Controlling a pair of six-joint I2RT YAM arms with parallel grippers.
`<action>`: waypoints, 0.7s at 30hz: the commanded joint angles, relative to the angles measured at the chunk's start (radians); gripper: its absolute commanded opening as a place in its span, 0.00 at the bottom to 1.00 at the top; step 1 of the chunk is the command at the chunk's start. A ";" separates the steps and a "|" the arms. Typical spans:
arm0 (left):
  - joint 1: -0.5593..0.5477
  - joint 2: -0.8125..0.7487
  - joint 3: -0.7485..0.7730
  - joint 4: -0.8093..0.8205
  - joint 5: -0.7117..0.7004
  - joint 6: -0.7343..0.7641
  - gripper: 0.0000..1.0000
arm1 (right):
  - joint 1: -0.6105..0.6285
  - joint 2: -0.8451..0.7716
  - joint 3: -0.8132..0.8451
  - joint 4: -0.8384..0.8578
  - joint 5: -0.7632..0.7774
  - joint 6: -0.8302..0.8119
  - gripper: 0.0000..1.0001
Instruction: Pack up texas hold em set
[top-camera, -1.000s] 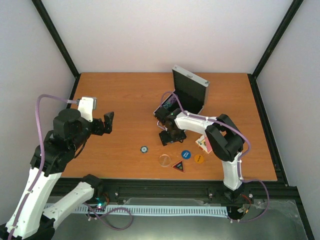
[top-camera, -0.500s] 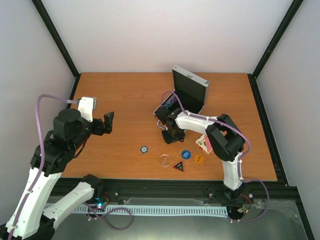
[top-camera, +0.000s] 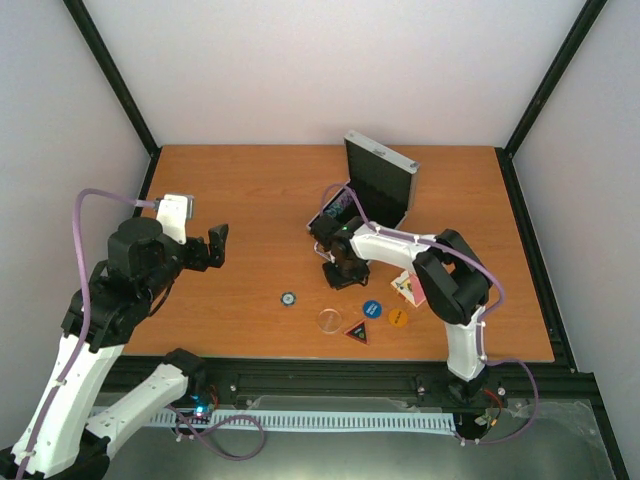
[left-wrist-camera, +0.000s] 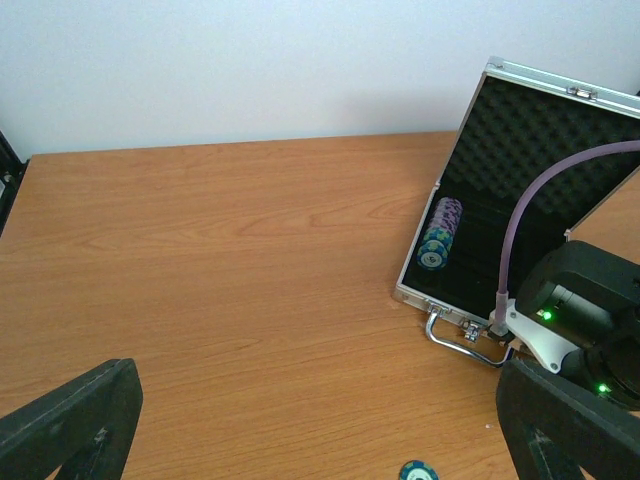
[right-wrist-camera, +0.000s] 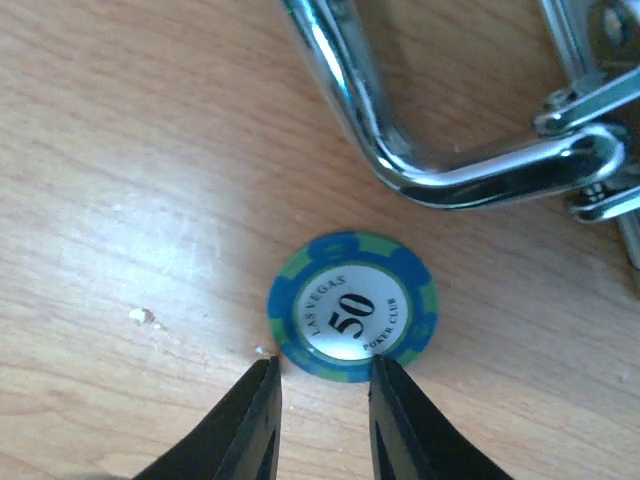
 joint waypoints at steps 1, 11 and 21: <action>0.004 0.001 0.003 0.009 0.008 0.006 1.00 | 0.032 -0.032 0.066 -0.047 -0.003 0.002 0.26; 0.004 -0.004 0.007 0.001 0.000 0.010 1.00 | 0.051 -0.023 0.113 -0.067 0.024 0.008 0.59; 0.004 -0.005 0.001 0.003 0.001 0.006 1.00 | 0.021 -0.006 0.120 -0.073 0.031 -0.045 1.00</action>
